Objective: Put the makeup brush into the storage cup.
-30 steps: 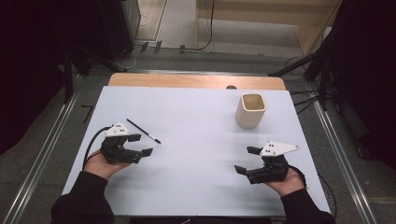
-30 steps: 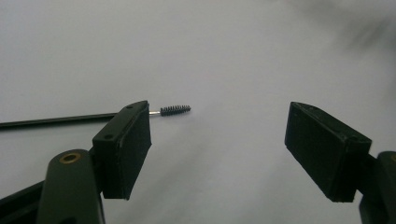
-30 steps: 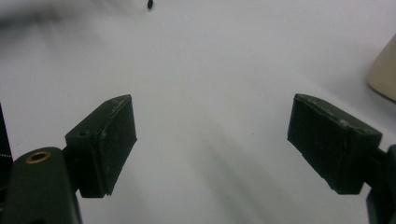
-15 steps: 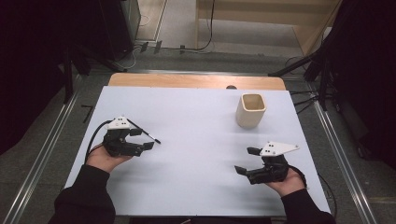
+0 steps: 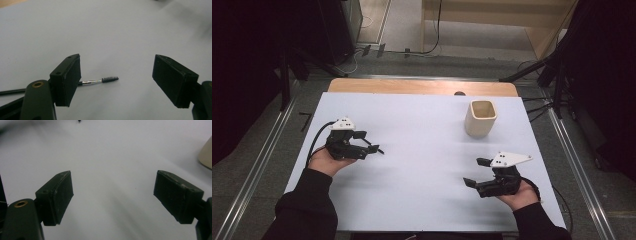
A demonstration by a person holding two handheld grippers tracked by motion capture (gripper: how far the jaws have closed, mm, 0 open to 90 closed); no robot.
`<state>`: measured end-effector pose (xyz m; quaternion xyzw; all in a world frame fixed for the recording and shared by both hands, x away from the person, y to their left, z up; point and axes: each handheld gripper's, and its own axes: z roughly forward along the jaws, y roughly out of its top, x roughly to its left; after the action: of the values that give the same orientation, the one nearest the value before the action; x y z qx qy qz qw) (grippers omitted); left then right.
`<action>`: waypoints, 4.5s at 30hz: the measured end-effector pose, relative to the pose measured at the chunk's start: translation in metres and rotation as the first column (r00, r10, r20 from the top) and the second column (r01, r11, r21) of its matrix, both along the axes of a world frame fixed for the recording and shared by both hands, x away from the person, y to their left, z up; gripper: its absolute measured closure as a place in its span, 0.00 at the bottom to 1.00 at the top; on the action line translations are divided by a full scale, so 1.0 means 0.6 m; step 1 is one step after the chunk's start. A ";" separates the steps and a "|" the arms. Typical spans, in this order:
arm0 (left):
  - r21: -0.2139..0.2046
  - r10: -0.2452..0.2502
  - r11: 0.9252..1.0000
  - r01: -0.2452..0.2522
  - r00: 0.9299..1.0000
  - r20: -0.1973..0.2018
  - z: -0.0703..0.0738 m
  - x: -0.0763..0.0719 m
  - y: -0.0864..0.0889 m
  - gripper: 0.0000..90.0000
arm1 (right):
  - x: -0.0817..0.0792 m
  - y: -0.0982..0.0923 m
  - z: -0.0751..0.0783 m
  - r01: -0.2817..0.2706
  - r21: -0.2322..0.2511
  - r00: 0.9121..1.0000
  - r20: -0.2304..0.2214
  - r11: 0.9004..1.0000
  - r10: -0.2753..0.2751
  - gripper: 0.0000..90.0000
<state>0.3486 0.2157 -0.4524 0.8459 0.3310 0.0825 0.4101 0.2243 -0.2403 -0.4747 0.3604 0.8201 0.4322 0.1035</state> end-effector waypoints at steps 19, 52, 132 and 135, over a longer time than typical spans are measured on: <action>0.000 0.067 0.998 -0.067 0.998 -0.012 -0.010 0.051 -0.007 0.28 | 0.003 -0.006 0.005 -0.029 0.031 1.000 0.009 0.999 0.029 0.20; 0.226 -0.419 0.880 0.418 0.907 -0.048 0.055 0.119 -0.005 0.29 | -0.006 -0.006 0.002 -0.025 0.007 1.000 -0.001 1.000 0.025 0.19; 0.593 -0.830 0.280 0.755 0.501 -0.245 0.034 0.163 -0.048 0.33 | -0.004 0.002 -0.010 -0.055 -0.014 0.997 -0.058 0.998 0.054 0.20; 0.603 -0.827 0.271 0.750 0.502 -0.252 0.030 0.163 -0.050 0.33 | -0.005 0.002 -0.010 -0.055 -0.015 0.997 -0.060 0.998 0.054 0.20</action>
<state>0.4462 0.1854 -0.4342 0.9733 -0.2078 0.0234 0.0944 0.2213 -0.2389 -0.4805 0.3496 0.8360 0.4171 0.0702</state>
